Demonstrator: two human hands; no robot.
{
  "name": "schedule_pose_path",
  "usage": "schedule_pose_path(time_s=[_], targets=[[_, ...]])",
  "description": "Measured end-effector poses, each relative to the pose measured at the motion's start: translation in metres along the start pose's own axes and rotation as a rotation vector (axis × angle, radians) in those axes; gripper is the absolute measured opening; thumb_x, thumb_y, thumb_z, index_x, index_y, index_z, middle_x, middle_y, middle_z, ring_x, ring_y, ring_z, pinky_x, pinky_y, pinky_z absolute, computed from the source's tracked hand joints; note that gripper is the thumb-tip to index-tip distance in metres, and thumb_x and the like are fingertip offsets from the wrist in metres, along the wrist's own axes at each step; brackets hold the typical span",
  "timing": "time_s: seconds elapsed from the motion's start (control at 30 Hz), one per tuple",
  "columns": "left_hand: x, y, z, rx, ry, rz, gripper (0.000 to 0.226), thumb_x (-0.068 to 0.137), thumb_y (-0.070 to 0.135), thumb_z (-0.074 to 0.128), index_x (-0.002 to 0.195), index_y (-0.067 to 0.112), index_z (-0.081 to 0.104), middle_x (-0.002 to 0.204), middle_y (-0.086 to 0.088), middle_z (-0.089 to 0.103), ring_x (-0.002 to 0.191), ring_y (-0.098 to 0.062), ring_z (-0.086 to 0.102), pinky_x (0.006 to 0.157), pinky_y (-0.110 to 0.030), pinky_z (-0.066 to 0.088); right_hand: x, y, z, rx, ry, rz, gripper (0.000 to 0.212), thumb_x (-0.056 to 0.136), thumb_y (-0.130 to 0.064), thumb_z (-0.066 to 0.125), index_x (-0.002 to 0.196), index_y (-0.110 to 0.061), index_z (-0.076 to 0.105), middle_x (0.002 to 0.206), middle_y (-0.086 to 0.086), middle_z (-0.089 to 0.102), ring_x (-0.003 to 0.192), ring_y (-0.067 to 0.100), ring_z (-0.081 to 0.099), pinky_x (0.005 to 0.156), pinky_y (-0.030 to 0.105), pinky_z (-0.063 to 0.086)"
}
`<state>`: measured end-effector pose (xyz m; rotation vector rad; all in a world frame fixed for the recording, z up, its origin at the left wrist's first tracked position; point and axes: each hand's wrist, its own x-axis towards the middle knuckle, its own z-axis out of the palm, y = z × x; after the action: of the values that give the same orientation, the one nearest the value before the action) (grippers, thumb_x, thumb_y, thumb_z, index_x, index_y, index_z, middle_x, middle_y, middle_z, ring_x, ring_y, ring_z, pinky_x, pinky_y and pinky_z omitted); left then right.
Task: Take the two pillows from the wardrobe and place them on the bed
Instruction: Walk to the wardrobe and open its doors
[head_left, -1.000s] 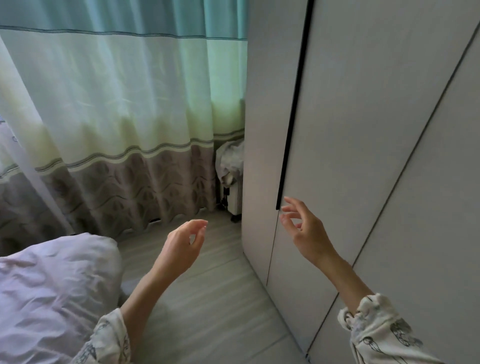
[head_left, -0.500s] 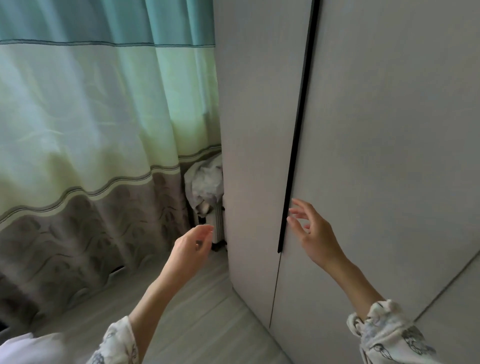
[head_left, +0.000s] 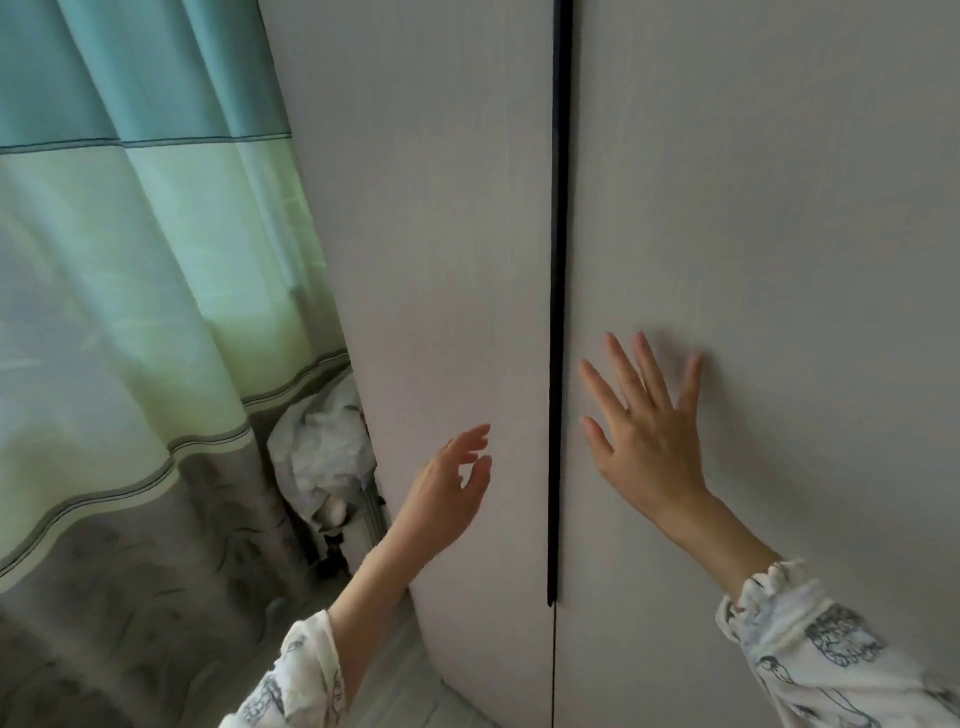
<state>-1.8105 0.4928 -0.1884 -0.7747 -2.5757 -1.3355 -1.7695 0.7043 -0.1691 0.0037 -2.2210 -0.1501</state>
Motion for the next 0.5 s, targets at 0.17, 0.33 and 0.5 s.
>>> schedule_pose_path(time_s=[0.17,0.33,0.5], targets=[[0.053,0.011,0.016,-0.144,0.004,0.188,0.044,0.094,0.009,0.043,0.137,0.019,0.04,0.123,0.008,0.049,0.112,-0.008,0.05,0.098,-0.034,0.045,0.004,0.002,0.012,-0.266,-0.136,0.108,0.079,0.07,-0.032,0.075,0.14,-0.018,0.041,0.152,0.013,0.03,0.141,0.032,0.016,0.108,0.065,0.004],[0.085,0.015,0.03,-0.294,-0.068,0.249,0.05,0.093,0.005,0.042,0.14,0.019,0.035,0.119,0.002,0.047,0.108,-0.011,0.052,0.091,-0.029,0.047,0.003,-0.002,0.017,-0.463,-0.204,0.14,0.086,0.067,-0.031,0.076,0.142,-0.022,0.035,0.153,0.013,0.028,0.141,0.035,0.021,0.107,0.067,0.006],[0.094,0.016,0.035,-0.402,-0.201,0.238,0.051,0.088,-0.001,0.042,0.135,0.019,0.039,0.115,-0.002,0.047,0.1,-0.009,0.051,0.086,-0.023,0.045,0.004,-0.01,0.015,-0.6,-0.296,0.187,0.094,0.066,-0.034,0.077,0.145,-0.024,0.028,0.155,0.013,0.023,0.141,0.037,0.021,0.108,0.066,0.012]])
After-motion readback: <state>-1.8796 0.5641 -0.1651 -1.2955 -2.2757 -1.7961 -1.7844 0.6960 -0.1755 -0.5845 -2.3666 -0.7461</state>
